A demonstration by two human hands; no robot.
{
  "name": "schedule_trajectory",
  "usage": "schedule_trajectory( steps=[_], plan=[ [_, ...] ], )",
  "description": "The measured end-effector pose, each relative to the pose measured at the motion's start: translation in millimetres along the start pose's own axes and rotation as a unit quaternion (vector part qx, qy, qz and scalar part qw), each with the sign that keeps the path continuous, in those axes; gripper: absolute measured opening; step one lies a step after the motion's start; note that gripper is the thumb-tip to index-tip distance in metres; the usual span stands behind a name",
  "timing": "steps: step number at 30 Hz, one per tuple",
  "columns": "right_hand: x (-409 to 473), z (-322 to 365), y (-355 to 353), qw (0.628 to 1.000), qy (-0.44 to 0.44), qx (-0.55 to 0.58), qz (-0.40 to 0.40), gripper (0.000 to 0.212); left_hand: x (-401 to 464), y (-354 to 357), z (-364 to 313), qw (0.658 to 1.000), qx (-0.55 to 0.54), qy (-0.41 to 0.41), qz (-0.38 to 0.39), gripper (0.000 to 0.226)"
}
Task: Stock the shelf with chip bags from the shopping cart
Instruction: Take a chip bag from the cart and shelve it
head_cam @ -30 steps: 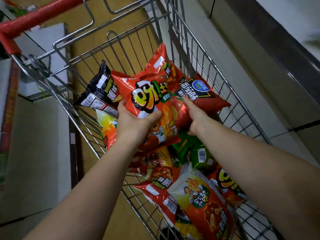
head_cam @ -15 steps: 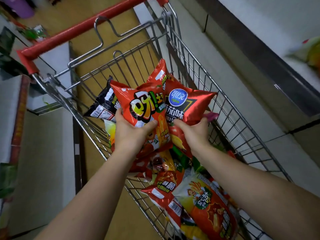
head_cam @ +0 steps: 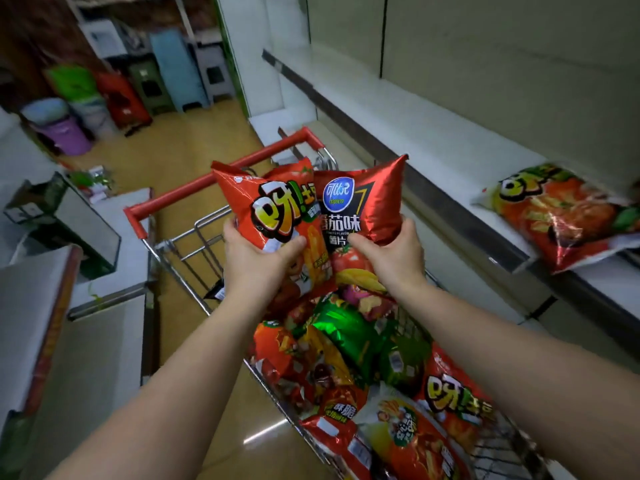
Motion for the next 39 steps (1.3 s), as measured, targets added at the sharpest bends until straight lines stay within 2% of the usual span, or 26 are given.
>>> schedule_trajectory(
  steps=[3,8,15,26,32,39],
  plan=[
    [-3,32,-22,0.999,-0.033,0.006,-0.026,0.070,-8,-9,-29,0.999,-0.013,0.040,-0.001,0.090],
    [-12,84,-65,0.994,-0.092,0.017,-0.054,0.074,-25,-21,-81,0.995,-0.025,0.092,-0.006,0.102],
    [-27,152,-129,0.979,-0.177,0.022,-0.098,0.073,-68,-33,-151,0.984,-0.044,0.174,-0.015,0.100],
    [-70,217,-206,0.958,-0.251,0.023,-0.136,0.075,-130,-47,-210,0.965,-0.100,0.243,-0.025,0.099],
    [-105,238,-236,0.943,-0.269,0.006,-0.198,0.075,-150,-55,-235,0.946,-0.134,0.293,0.019,0.094],
    [-141,259,-260,0.919,-0.256,-0.031,-0.299,0.075,-154,-59,-262,0.921,-0.161,0.334,0.117,0.089]
  ],
)
Point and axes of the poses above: each hand's wrist, its own x-axis towards the middle knuckle, its own y-axis out of the palm, z = x × y, the point moved 1 cm from there along x, towards the middle knuckle, and after that the axes turned 4 degrees about -y, right-handed, at the moved point
